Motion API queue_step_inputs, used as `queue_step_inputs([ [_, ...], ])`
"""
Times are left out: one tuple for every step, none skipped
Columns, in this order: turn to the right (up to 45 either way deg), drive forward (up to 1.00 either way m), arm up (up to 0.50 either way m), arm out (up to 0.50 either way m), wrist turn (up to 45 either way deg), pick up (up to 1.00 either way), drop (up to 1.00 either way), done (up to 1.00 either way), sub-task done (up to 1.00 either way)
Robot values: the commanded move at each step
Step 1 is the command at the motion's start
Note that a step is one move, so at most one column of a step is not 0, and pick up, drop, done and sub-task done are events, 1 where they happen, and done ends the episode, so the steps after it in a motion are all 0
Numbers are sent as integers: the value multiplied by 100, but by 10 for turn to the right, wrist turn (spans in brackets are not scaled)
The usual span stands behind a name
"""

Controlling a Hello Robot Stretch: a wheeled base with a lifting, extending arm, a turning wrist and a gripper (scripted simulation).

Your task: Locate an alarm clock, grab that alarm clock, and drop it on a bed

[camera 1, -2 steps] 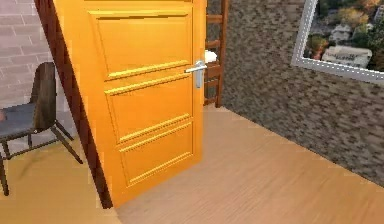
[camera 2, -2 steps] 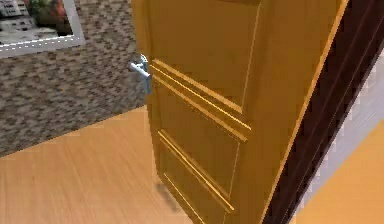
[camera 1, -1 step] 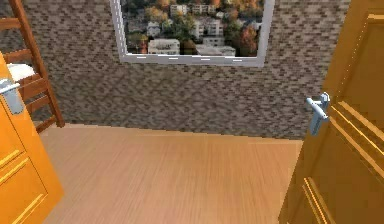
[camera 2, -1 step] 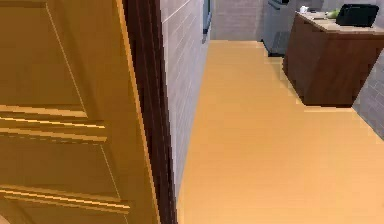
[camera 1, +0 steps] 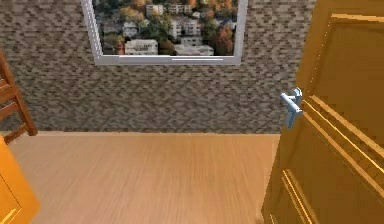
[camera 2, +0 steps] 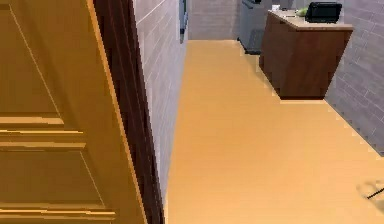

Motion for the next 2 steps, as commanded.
queue_step_inputs([
  [0,100,0,0,0,0,0,0,0],
  [60,0,0,0,0,0,0,0,0],
])
